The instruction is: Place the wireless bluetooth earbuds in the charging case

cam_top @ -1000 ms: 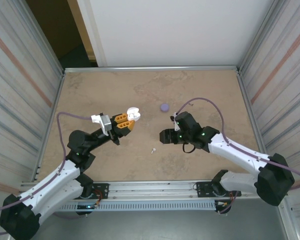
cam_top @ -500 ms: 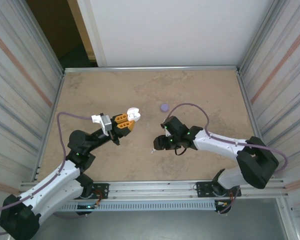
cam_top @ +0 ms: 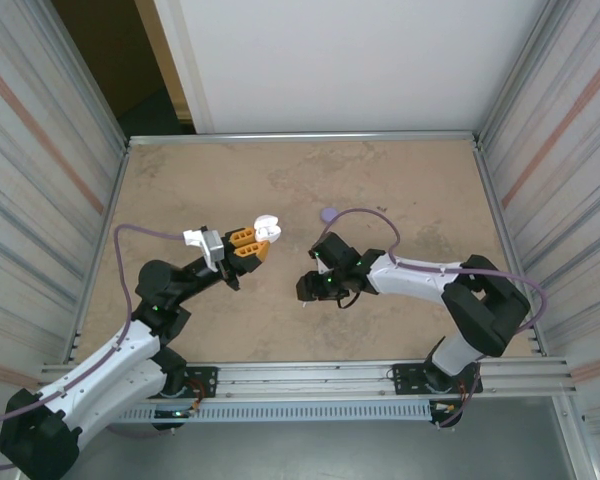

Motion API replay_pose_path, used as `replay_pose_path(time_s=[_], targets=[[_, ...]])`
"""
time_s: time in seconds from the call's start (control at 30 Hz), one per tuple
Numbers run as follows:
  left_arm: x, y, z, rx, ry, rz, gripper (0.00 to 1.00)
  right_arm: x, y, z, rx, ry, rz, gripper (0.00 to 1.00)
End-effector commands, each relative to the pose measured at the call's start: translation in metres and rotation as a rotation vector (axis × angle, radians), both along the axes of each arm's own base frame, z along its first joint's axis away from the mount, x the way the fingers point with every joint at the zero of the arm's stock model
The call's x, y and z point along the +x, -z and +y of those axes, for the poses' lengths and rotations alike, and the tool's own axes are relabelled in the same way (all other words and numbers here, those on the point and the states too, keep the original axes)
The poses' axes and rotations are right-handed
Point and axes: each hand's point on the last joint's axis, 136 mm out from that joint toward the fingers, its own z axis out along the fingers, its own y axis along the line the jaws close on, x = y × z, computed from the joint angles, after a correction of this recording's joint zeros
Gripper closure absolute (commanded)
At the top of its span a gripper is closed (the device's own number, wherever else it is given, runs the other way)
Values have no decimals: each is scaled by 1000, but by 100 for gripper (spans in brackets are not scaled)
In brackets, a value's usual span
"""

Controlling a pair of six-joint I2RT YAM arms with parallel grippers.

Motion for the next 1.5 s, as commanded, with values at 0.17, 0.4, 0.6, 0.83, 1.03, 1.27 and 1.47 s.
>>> replay_pose_path(time_s=[0.17,0.4,0.6,0.83,1.03,1.27,1.47], targets=[[-6,-11,4,-16,-14,-55,100,-2,4,9,6,-2,31,49],[-5,-11,4,-13,-17,-54,100,-2,10,11,0,-2,42,50],[-5,-9,4,-9,-19,-50,100,-2,14,12,-3,-5,47,51],[-5,-9,4,-10,-22,-51,100,-2,17,14,-3,-11,51,52],[-4,-8,4,-7,-25,-46,100,-1,19,18,2,-20,57,57],[-4,-8,4,-4,-27,-45,100,1,18,24,9,-31,54,59],[-4,-8,5,-4,-30,-45,100,1,21,23,-8,-33,59,62]])
